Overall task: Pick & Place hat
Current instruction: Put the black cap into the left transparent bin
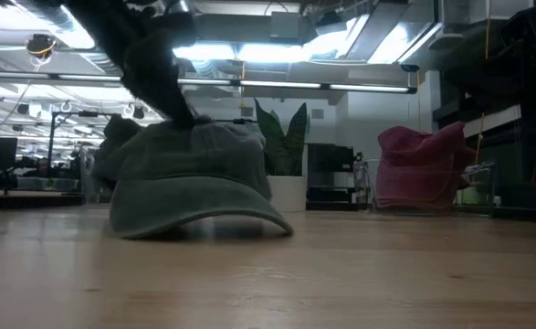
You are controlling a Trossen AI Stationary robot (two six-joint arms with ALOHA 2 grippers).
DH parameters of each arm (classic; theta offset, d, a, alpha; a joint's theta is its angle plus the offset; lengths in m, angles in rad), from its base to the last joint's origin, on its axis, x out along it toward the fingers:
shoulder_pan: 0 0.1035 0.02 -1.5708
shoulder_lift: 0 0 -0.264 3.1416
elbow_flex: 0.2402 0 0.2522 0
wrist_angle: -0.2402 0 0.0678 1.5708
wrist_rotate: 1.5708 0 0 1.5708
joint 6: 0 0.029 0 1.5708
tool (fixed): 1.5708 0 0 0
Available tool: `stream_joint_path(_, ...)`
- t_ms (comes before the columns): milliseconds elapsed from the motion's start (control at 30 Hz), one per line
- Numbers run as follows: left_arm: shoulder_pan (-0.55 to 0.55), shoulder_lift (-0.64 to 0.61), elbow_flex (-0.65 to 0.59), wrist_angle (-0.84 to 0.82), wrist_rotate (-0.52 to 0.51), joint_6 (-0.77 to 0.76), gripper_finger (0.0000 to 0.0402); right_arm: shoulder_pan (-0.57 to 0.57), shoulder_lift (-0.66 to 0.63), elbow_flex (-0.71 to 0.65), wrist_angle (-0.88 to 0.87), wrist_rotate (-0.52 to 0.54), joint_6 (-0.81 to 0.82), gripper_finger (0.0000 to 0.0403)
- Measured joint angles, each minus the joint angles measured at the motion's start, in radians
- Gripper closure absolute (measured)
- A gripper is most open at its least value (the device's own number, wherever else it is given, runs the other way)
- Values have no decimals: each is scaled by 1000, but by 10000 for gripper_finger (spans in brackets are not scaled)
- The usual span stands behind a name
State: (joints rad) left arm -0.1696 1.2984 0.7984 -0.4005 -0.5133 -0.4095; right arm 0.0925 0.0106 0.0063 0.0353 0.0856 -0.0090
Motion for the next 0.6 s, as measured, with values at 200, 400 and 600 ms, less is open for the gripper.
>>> stream_joint_path(200,0,-1,105,-119,-83,78,399,0,0,0,0,0,0,386)
stream_joint_path(400,2,-1,188,-218,-179,162,399,0,0,0,0,0,0,386)
stream_joint_path(600,22,-1,293,-310,-256,233,399,0,0,0,0,0,0,386)
